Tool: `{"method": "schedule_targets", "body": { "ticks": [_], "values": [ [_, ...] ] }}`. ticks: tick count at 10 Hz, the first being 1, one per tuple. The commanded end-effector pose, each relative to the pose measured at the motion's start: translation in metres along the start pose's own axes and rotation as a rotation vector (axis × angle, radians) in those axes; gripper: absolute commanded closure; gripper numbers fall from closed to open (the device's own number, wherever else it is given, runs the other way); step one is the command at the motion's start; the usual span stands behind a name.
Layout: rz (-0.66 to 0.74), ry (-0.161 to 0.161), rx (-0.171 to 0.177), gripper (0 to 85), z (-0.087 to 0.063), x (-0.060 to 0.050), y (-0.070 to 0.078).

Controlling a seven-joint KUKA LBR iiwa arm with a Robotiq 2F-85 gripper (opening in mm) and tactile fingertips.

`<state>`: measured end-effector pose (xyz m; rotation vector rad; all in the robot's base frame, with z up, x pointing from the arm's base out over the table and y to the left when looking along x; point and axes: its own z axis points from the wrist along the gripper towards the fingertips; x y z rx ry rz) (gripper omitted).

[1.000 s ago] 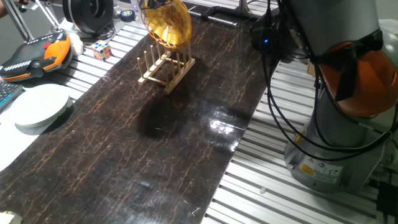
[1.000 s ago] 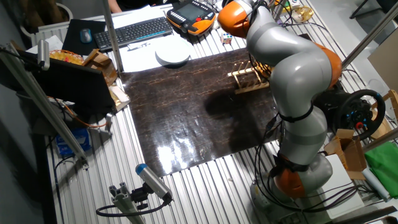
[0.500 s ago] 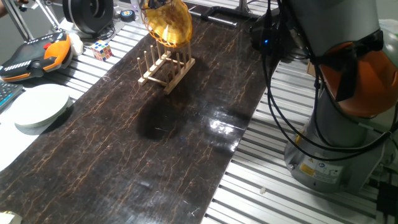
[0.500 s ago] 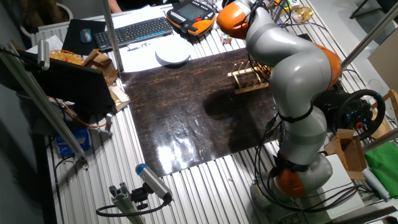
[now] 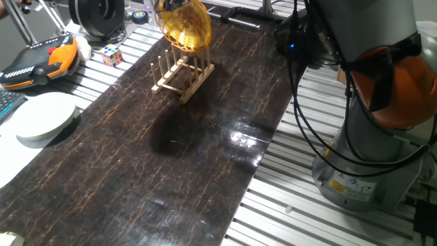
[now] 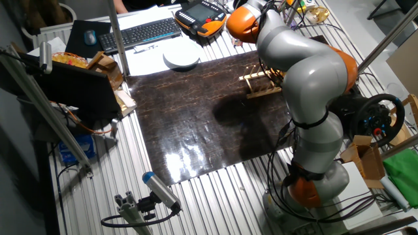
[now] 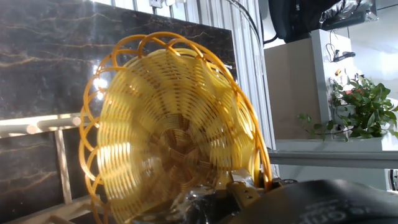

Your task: Put the dish on the dish rack

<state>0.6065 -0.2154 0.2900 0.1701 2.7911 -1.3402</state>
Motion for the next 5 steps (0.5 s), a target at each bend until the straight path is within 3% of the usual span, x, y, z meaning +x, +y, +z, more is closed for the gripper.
{"method": "schedule_targets", "body": {
  "ticks": [1, 5],
  "values": [
    [0.002, 0.000, -0.002, 83.0, 0.000, 0.001, 0.002],
    [0.028, -0.022, 0.011, 83.0, 0.004, 0.008, 0.015]
  ]
}}
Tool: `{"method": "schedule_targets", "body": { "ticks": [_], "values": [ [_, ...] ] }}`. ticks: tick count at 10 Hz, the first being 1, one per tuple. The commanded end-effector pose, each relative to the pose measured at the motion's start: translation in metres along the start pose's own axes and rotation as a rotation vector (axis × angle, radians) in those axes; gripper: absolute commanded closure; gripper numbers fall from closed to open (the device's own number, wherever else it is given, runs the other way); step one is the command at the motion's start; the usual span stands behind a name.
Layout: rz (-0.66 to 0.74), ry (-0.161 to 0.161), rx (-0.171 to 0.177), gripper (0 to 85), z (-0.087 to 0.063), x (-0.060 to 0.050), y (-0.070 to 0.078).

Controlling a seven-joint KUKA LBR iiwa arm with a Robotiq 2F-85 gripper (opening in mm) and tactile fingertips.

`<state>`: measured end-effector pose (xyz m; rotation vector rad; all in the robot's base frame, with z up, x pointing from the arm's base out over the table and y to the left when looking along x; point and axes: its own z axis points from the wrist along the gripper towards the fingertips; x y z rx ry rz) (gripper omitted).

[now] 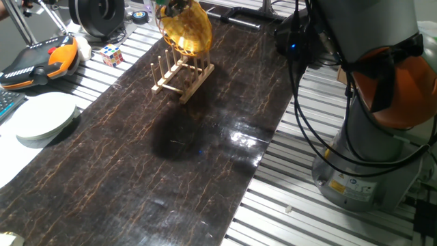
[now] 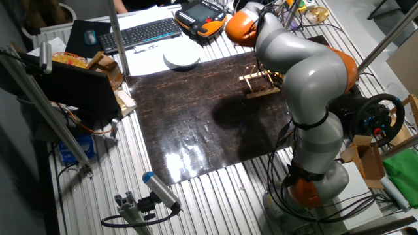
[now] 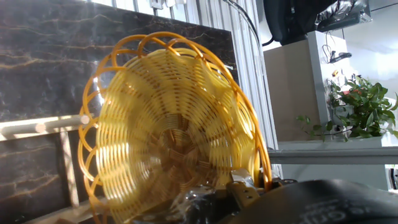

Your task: Put the dish on the dish rack

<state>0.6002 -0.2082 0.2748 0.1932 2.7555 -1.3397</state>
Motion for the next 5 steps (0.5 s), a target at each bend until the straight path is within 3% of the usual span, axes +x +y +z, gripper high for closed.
{"method": "schedule_targets", "body": {
  "ticks": [1, 5],
  "values": [
    [0.000, 0.000, -0.002, 83.0, 0.000, 0.000, 0.001],
    [0.025, -0.012, -0.014, 83.0, 0.005, 0.003, 0.018]
  ]
}}
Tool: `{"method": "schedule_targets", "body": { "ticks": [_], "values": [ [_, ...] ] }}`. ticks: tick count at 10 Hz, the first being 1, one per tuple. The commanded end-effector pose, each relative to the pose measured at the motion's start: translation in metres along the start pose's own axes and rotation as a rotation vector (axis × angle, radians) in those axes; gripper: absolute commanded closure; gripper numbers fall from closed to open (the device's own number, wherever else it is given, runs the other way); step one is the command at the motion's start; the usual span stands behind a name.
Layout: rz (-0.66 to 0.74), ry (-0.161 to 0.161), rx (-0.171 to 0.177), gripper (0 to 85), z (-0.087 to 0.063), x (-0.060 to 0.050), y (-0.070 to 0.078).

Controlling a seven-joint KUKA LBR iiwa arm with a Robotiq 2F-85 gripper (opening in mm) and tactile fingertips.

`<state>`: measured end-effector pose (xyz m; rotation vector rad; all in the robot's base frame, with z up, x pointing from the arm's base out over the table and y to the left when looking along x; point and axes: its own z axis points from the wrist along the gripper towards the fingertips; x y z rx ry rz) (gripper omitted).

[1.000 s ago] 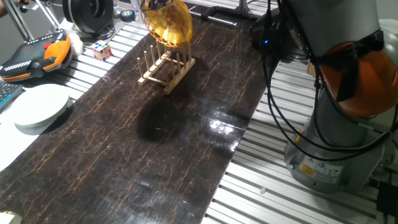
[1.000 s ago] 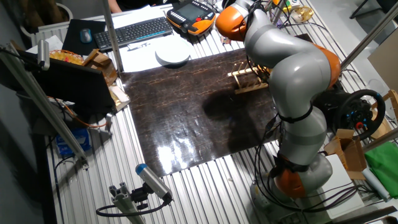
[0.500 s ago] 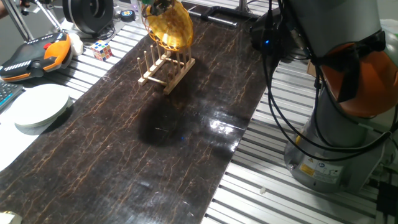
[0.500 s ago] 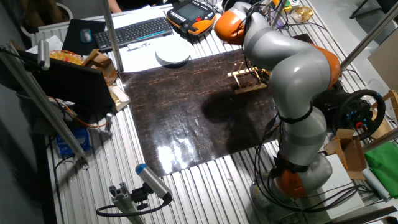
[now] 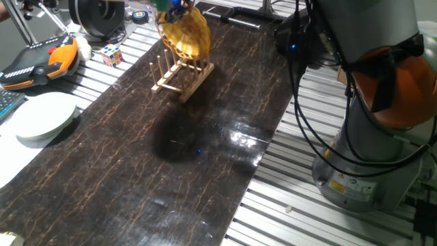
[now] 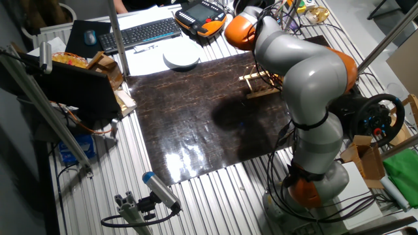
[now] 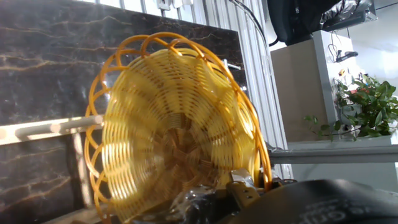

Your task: Put the dish on the dish rack

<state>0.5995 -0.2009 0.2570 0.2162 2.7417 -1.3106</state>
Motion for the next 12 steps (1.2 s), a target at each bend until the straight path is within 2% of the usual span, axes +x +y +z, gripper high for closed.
{"method": "schedule_targets", "body": {
  "ticks": [1, 2, 5, 6, 8, 12],
  "values": [
    [0.003, -0.003, -0.003, 83.0, 0.0011, 0.0014, 0.0040],
    [0.011, -0.004, -0.014, 82.3, 0.0020, 0.0024, 0.0078],
    [0.019, 0.012, -0.044, 64.3, -0.0004, 0.0021, 0.0108],
    [0.021, 0.016, -0.057, 61.0, -0.0019, 0.0025, 0.0102],
    [0.026, 0.024, -0.082, 57.7, -0.0041, 0.0034, 0.0079],
    [0.029, 0.023, -0.098, 56.3, -0.0051, 0.0036, 0.0067]
  ]
}}
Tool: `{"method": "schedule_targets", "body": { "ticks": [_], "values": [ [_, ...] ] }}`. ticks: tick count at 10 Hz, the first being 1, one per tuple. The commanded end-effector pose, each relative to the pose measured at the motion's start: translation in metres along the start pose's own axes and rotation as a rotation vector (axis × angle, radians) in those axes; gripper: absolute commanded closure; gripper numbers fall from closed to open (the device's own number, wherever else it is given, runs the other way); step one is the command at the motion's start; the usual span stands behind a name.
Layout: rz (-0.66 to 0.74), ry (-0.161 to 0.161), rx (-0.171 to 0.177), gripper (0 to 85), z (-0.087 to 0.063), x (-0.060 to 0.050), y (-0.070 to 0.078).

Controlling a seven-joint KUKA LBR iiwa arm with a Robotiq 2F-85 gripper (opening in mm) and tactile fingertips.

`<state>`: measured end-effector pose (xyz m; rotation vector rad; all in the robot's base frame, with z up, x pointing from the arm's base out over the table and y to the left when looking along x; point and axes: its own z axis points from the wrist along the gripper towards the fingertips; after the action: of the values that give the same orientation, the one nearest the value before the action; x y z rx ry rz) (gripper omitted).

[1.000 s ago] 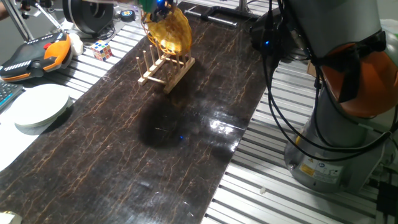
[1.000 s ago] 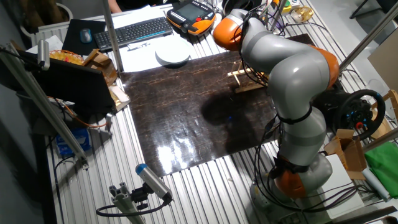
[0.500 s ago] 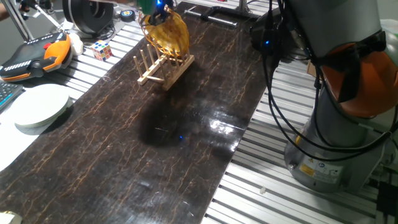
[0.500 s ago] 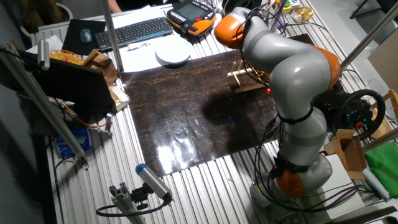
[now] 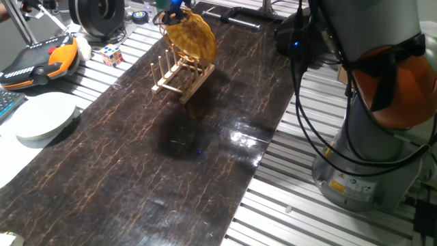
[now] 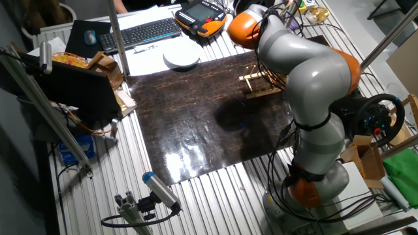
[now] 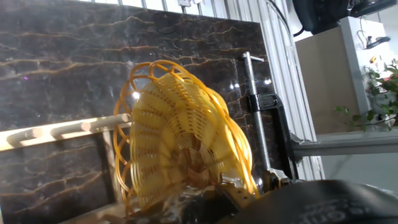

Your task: Put the dish on the dish rack

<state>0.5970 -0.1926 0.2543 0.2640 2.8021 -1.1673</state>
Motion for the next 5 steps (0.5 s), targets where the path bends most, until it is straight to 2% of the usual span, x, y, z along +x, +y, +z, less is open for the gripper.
{"method": "schedule_targets", "body": {
  "ticks": [1, 2, 4, 5],
  "values": [
    [0.000, 0.000, -0.006, 56.3, 0.0006, -0.0002, 0.0006],
    [0.003, 0.001, -0.011, 55.3, 0.0005, -0.0001, 0.0006],
    [0.021, 0.012, -0.048, 53.0, 0.0010, -0.0003, 0.0014],
    [0.021, 0.012, -0.055, 52.7, 0.0019, -0.0004, 0.0022]
  ]
}}
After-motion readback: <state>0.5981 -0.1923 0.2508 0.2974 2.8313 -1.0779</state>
